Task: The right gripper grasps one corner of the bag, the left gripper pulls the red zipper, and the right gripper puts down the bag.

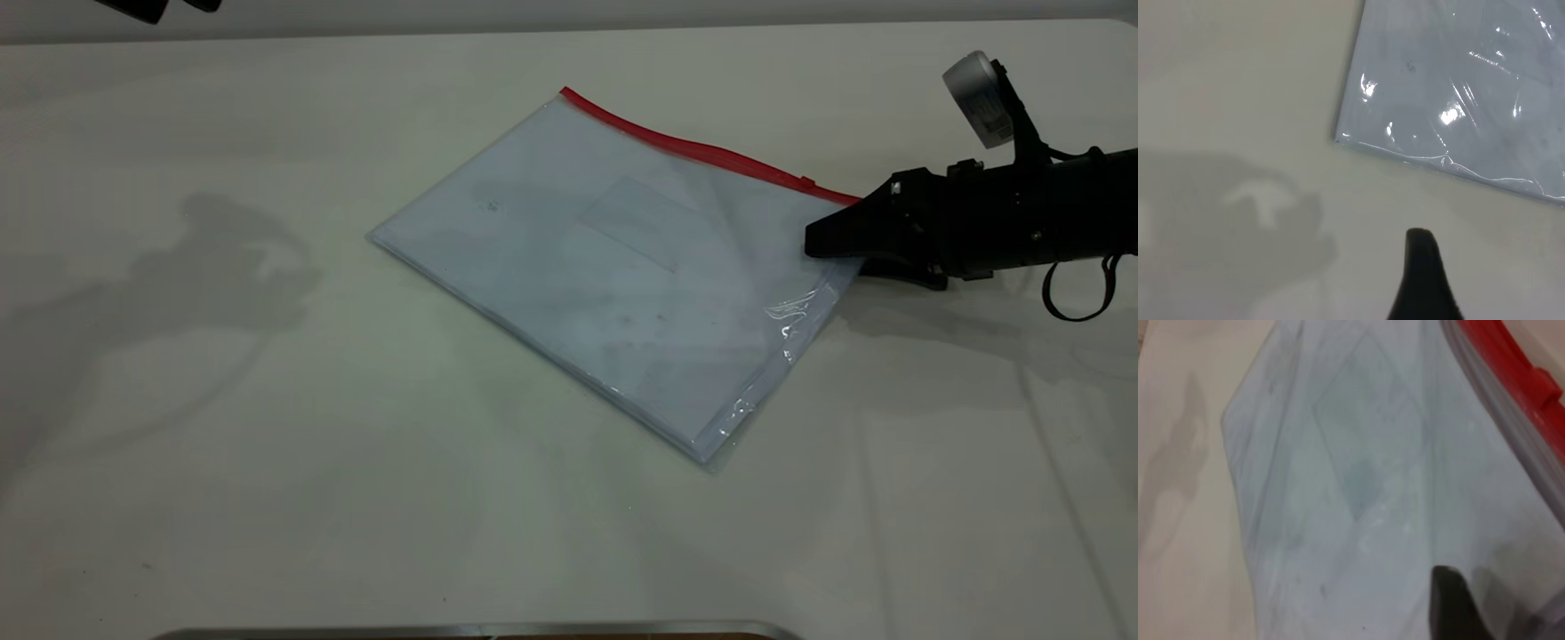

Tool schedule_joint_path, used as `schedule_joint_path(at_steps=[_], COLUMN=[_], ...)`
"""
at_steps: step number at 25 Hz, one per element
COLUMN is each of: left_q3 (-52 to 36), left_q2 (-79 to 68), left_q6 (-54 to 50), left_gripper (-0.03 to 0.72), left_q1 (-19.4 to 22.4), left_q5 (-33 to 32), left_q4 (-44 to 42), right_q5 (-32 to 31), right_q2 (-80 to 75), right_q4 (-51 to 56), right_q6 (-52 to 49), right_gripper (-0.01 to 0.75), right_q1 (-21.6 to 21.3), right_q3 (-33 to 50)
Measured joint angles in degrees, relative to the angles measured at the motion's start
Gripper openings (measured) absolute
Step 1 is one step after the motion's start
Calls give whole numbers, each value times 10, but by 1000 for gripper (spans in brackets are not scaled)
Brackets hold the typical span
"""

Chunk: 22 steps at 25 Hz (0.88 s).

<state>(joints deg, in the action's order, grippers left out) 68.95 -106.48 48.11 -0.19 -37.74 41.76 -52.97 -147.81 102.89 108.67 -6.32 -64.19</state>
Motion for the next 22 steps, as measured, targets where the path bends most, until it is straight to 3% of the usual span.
schedule_joint_path(at_steps=[6, 7, 15, 22], left_q3=[0, 0, 0, 10], left_q2=[0, 0, 0, -7], left_q6=[17, 30, 179, 281], left_gripper=[589, 589, 589, 589], left_q1=[0, 0, -40, -100], left_q5=[1, 1, 18, 62], left_q4=[0, 1, 2, 2], right_q5=[-8, -11, -16, -15], right_q2=[0, 0, 7, 51], right_q4=[0, -1, -150, -339], right_q6=[13, 21, -3, -94], right_gripper=[61, 39, 33, 33], right_q1=[0, 0, 11, 74], right_q3=[0, -1, -89, -178])
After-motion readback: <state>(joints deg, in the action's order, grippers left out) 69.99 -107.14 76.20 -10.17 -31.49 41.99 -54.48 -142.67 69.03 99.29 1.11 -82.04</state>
